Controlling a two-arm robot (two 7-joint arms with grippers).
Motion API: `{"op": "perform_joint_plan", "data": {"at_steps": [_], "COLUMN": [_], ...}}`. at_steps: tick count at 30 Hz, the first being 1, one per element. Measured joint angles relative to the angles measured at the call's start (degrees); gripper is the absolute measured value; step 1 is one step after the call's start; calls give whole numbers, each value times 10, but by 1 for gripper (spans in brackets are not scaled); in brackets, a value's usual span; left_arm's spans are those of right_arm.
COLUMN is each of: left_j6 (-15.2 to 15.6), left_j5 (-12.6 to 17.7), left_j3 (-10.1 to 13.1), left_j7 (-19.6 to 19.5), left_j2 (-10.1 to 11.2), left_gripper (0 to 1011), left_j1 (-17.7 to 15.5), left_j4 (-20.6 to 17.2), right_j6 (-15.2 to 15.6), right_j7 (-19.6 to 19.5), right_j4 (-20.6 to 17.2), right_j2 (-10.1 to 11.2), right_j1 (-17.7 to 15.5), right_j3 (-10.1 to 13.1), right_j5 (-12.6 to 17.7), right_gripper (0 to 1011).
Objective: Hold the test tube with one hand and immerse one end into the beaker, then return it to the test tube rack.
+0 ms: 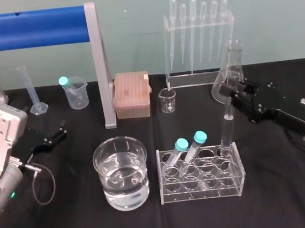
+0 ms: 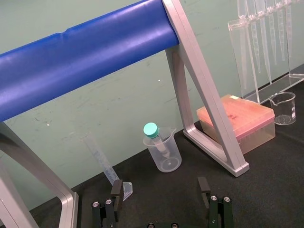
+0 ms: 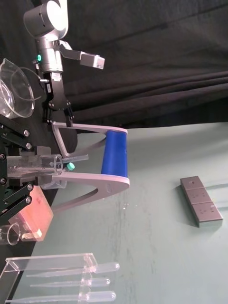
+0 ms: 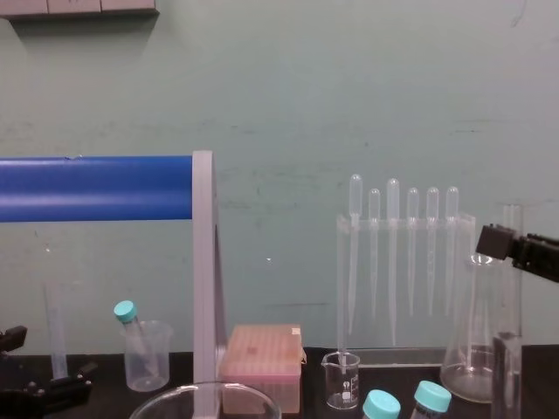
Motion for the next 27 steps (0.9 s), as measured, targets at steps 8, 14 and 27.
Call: {"op": "perform_joint_plan", "data": {"at_steps": [8, 14, 27], "left_j6": [0, 0, 0], "left_j5": [0, 0, 0], "left_j3": [0, 0, 0], "left_j7": [0, 0, 0], "left_j2": [0, 0, 0], "left_gripper": [1000, 1000, 1000], "left_j1": [0, 0, 0], "left_j4": [0, 0, 0], "right_j6": [13, 24, 38], "right_j7": [14, 17, 15], "right_j4": [27, 35, 42], "right_j2": [-8, -7, -1], "right_j1": [20, 31, 56], "right_j3": [-20, -33, -57], "right_j5": [-4, -10, -37], "right_gripper": [228, 228, 228]}}
